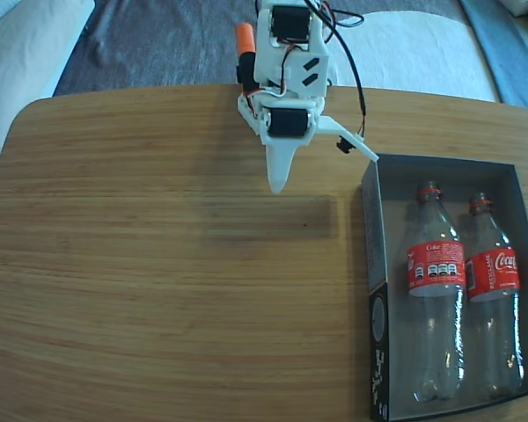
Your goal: Grasp the bottles and put them in the box.
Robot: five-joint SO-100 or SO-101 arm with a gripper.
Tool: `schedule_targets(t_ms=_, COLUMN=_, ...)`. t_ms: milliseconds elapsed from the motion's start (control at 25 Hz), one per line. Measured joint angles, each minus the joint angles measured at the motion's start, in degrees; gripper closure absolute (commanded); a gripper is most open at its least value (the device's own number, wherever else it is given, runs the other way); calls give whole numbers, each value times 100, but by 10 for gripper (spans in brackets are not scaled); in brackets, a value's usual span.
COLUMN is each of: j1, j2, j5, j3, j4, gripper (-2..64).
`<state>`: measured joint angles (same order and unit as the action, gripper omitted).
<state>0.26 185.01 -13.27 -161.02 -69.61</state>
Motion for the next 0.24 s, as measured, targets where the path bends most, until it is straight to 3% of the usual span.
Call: schedule_targets(t_ms=240, j1=18, j2=18, j5=0, j3=-9, j4=0, gripper=619)
